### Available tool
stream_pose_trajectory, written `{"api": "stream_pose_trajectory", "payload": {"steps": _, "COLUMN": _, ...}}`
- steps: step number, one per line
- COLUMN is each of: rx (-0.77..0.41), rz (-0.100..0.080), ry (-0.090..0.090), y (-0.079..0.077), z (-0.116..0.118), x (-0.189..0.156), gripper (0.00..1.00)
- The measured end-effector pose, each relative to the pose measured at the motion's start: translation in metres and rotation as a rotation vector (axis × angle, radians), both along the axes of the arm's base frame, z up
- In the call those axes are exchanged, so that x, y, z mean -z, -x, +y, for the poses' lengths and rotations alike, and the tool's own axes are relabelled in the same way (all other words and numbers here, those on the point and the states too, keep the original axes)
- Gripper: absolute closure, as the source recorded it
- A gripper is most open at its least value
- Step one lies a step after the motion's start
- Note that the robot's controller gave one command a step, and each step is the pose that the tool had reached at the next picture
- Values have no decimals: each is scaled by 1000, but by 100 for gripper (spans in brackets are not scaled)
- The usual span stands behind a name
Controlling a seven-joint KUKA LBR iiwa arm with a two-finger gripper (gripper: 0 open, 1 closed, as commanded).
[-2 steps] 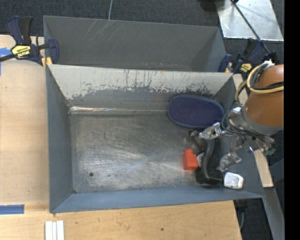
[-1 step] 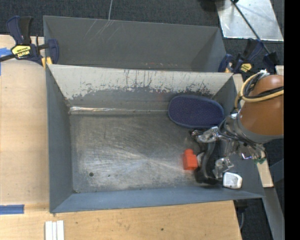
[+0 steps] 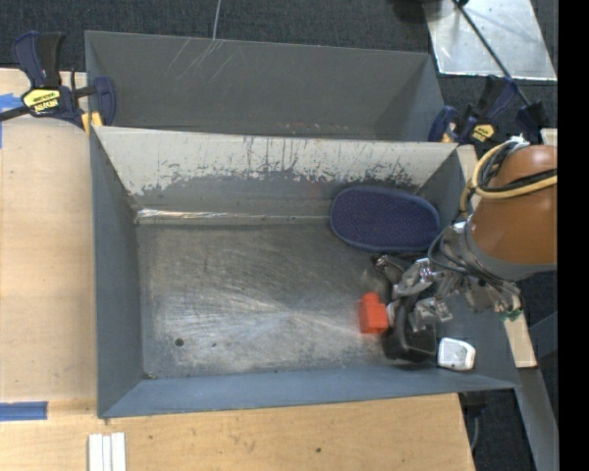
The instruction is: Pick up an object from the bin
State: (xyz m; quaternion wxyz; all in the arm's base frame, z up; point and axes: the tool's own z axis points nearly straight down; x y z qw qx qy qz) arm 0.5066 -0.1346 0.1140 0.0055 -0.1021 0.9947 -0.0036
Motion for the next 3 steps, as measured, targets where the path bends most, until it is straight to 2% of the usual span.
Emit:
{"api": "stream_pose_trajectory", "payload": {"steps": 1, "rx": 27, "rz": 15, "ry": -12, "y": -6, "z": -6, "x": -8, "gripper": 100}}
{"api": "stream_pose_trajectory", "payload": {"steps": 2, "rx": 22, "rz": 13, "ry": -11, "y": -21, "z": -9, "x": -36, "gripper": 100}}
{"api": "stream_pose_trajectory", "payload": {"steps": 3, "rx": 13, "rz": 6, "ry": -4, "y": -17, "z": -8, "x": -136, "gripper": 100}}
